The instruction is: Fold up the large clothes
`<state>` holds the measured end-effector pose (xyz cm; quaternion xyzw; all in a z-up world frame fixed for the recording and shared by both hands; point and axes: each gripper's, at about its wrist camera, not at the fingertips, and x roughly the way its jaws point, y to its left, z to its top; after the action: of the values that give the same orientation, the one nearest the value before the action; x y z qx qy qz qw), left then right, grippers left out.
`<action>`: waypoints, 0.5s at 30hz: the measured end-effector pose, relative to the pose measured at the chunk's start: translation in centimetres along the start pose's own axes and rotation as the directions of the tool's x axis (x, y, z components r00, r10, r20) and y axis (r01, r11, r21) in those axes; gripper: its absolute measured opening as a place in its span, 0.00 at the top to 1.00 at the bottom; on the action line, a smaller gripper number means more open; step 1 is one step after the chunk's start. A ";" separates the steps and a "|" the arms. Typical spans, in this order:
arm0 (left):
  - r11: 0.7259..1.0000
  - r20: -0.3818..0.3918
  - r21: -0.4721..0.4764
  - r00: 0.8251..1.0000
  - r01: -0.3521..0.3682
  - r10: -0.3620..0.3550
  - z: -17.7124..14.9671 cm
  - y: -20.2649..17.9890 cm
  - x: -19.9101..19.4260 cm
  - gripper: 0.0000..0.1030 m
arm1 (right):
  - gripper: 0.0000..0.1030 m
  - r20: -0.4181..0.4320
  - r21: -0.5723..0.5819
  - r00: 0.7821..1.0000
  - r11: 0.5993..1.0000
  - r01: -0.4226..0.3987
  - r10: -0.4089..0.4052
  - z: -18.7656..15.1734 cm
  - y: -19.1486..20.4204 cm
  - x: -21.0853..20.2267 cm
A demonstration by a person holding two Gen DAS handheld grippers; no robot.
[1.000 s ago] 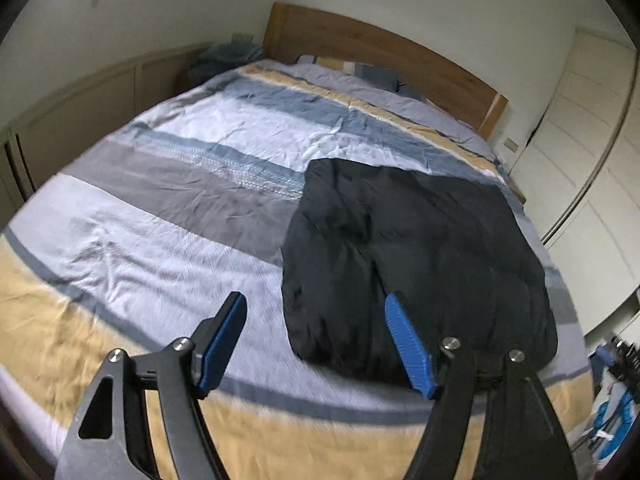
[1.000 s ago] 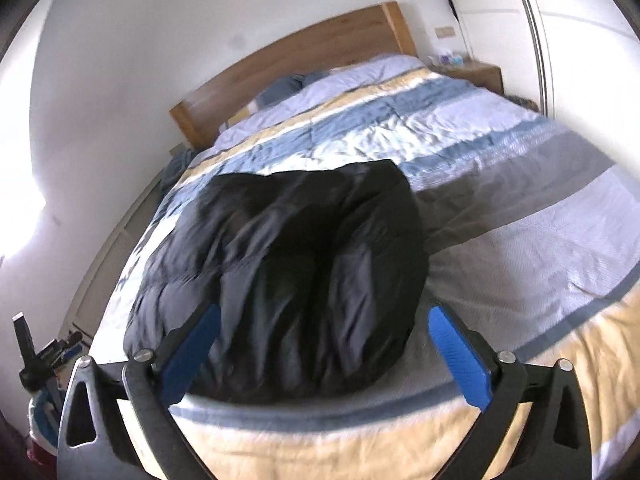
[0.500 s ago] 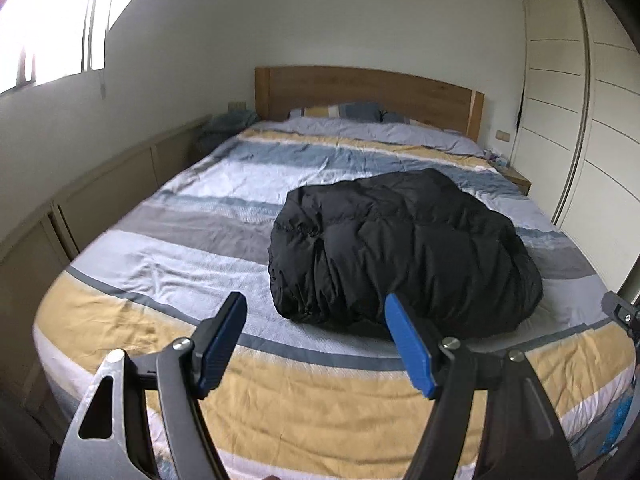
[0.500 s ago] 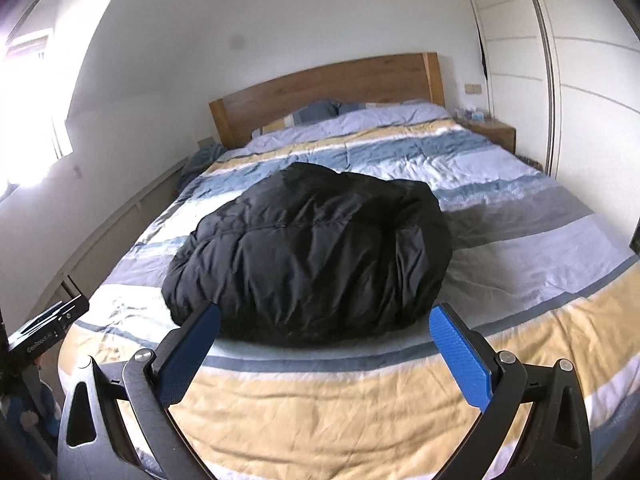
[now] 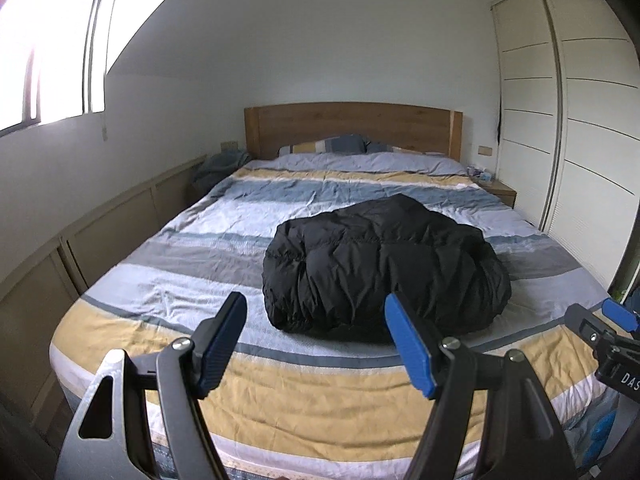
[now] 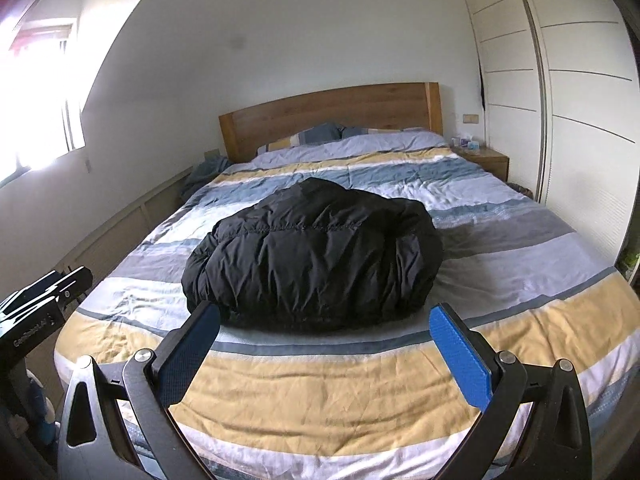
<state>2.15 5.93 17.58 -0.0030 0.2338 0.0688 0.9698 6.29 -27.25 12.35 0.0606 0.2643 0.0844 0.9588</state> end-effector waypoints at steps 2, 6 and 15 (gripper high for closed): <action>1.000 0.004 0.006 1.000 0.007 -0.007 -0.1 -0.3 -0.4 0.32 | 0.00 0.010 0.003 1.000 1.000 0.009 -0.009 -0.3 -0.2 -0.4; 0.999 0.006 0.023 1.000 0.028 -0.028 -0.4 -1.0 -1.0 0.32 | 0.00 0.020 0.000 0.999 0.999 0.033 -0.033 -0.9 -0.6 -1.0; 0.998 0.007 0.040 0.999 0.051 -0.051 -0.7 -1.9 -0.9 0.32 | 0.00 0.015 0.006 0.998 0.998 0.056 -0.056 -1.3 -1.5 -1.0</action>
<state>1.28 3.92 17.34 0.0107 0.2311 0.0395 0.9721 4.94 -28.78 11.51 0.0566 0.2589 0.0563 0.9626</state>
